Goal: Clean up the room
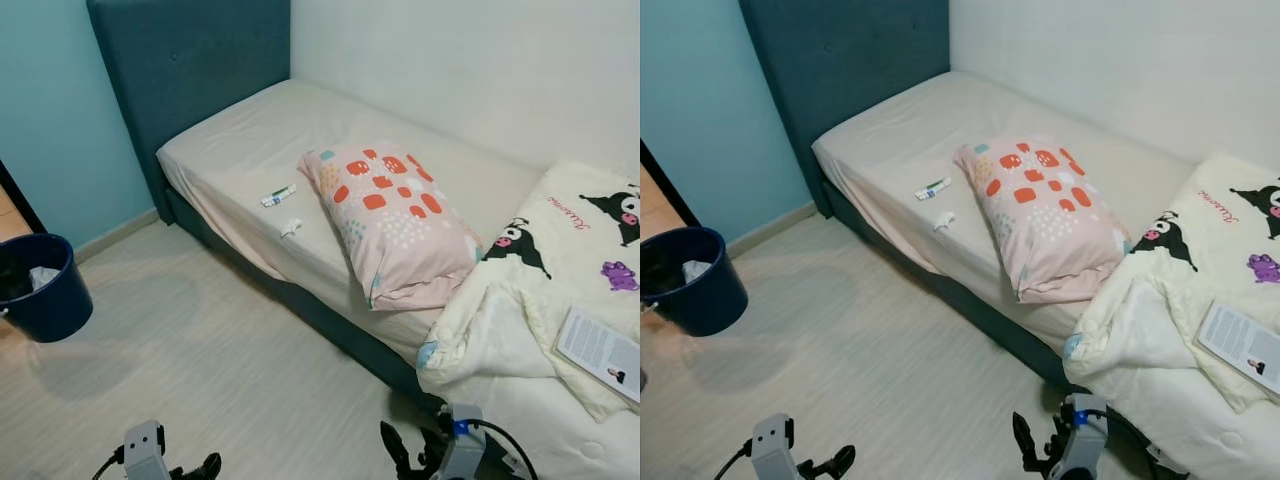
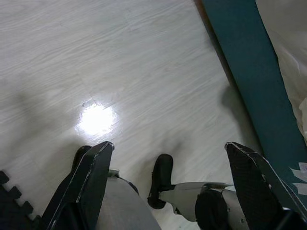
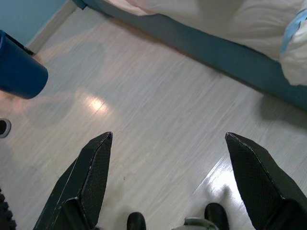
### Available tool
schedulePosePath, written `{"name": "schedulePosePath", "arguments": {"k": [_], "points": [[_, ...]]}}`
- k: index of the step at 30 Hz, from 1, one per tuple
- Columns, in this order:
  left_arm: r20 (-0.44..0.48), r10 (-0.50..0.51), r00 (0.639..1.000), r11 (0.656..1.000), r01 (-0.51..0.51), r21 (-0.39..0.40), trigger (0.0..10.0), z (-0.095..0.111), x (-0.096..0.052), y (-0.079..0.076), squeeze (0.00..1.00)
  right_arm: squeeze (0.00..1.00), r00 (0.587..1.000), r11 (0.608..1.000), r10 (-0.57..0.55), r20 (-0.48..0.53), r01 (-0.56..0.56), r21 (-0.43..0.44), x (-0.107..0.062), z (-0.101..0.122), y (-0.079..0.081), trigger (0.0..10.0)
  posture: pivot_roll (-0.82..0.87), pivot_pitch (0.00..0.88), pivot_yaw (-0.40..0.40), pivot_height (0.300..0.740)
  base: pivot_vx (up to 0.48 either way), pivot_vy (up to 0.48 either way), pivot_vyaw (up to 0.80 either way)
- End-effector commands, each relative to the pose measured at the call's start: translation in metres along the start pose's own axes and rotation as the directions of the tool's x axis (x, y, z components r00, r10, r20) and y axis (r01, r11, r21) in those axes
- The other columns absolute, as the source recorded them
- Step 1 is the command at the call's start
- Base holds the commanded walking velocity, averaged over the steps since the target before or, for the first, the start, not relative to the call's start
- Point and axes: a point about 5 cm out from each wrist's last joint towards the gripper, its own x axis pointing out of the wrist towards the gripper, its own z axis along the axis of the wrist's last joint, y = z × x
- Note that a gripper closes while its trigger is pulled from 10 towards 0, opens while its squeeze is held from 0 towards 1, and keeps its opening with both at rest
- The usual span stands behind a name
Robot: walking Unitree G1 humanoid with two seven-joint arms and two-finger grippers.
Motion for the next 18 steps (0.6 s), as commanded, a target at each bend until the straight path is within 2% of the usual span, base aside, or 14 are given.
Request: {"name": "schedulePosePath", "arguments": {"k": [1,3,7,12,14,18], "points": [[-0.023,0.022,0.999,1.000,-0.022,0.020,10.0,-0.003,-0.005,0.011,0.00,0.00,0.998,1.000,-0.010,-0.064,0.009,-0.002,-0.007,-0.017,0.001,10.0,-0.08,0.104,-0.047,0.740,0.000,0.000,0.00],[-0.037,0.043,0.998,0.999,-0.042,0.036,10.0,-0.004,-0.007,0.014,0.00,0.00,0.992,1.000,-0.009,-0.128,0.012,0.027,-0.009,-0.031,0.006,10.0,-0.07,0.070,-0.059,0.740,0.000,0.000,0.00],[-0.045,0.054,0.997,0.998,-0.053,0.038,10.0,-0.008,-0.007,0.013,0.00,0.00,0.989,0.998,-0.013,-0.146,0.021,0.054,-0.008,-0.033,0.006,10.0,-0.06,0.072,-0.076,0.740,0.000,0.000,0.00],[-0.036,0.060,0.998,0.998,-0.059,0.008,10.0,-0.013,-0.005,0.005,0.00,0.00,0.989,0.999,-0.005,-0.146,0.010,0.032,-0.007,-0.028,0.001,10.0,-0.07,0.080,-0.088,0.740,0.000,0.000,0.00],[-0.018,0.051,0.999,0.999,-0.052,-0.014,10.0,-0.011,0.000,-0.006,0.00,0.00,0.992,1.000,-0.006,-0.126,0.007,0.013,-0.005,-0.018,-0.005,10.0,-0.08,0.069,-0.110,0.740,0.000,0.000,0.00],[-0.001,0.042,0.999,0.999,-0.042,-0.015,10.0,-0.007,0.004,-0.012,0.00,0.00,0.993,1.000,-0.002,-0.116,0.002,0.000,-0.004,-0.014,-0.007,10.0,-0.07,0.071,-0.119,0.740,0.000,0.000,0.00]]}}
